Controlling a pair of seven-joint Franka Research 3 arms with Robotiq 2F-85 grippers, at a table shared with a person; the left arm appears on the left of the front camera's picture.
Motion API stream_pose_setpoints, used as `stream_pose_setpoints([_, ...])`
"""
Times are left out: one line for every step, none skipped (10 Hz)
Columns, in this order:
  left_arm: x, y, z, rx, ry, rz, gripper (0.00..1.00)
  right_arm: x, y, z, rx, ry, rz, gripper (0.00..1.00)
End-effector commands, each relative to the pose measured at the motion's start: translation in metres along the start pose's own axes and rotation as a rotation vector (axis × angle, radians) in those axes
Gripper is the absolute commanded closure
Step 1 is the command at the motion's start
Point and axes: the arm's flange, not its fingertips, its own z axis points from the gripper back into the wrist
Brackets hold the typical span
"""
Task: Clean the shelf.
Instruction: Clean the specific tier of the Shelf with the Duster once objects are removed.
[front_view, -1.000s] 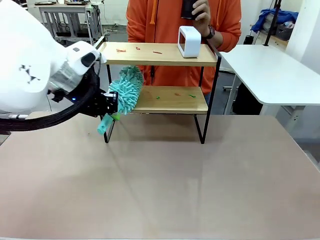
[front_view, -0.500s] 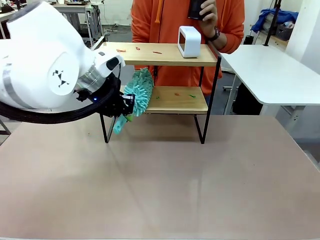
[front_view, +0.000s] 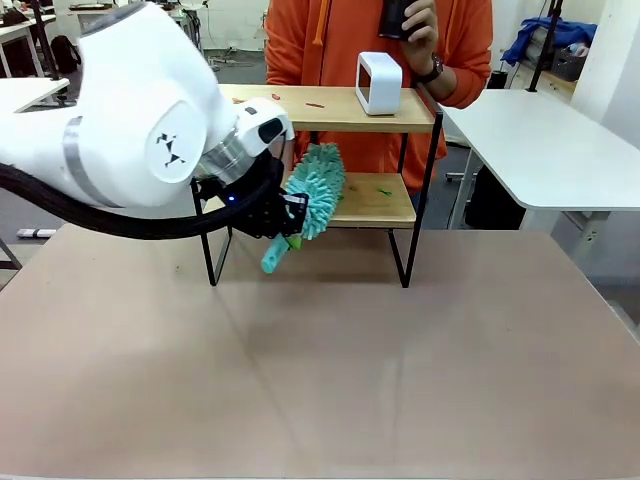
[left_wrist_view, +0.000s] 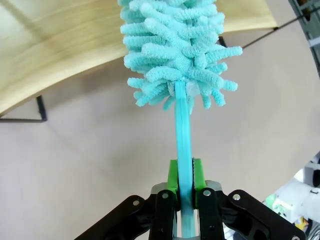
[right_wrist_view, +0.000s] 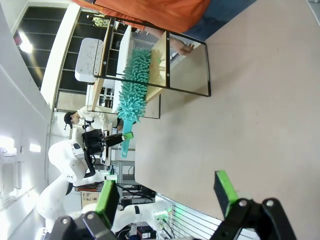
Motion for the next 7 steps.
stream_pose_setpoints([0.011,-0.020,-0.006,0.017,0.027,-0.029,0.88,0.003,0.001,-0.001,0.020,-0.014,0.024,0.00])
stream_pose_setpoints([0.016,-0.030,-0.011,0.014,0.044,-0.050,0.88,0.003,0.001,-0.001,0.020,-0.014,0.024,0.00])
stream_pose_setpoints([0.018,-0.038,-0.014,0.008,0.062,-0.069,0.88,0.003,0.001,-0.001,0.020,-0.014,0.024,0.00])
stream_pose_setpoints([0.018,-0.046,-0.018,0.004,0.075,-0.095,0.88,0.003,0.001,-0.001,0.020,-0.014,0.024,0.00])
stream_pose_setpoints([0.014,-0.054,-0.019,-0.008,0.091,-0.140,0.88,0.003,0.001,-0.001,0.020,-0.014,0.024,0.00])
stream_pose_setpoints([0.008,-0.059,-0.016,-0.025,0.110,-0.197,0.88,0.003,0.001,-0.001,0.020,-0.014,0.024,0.00])
stream_pose_setpoints([0.002,-0.059,-0.010,-0.043,0.134,-0.235,0.88,0.003,0.001,-0.001,0.020,-0.014,0.024,0.00])
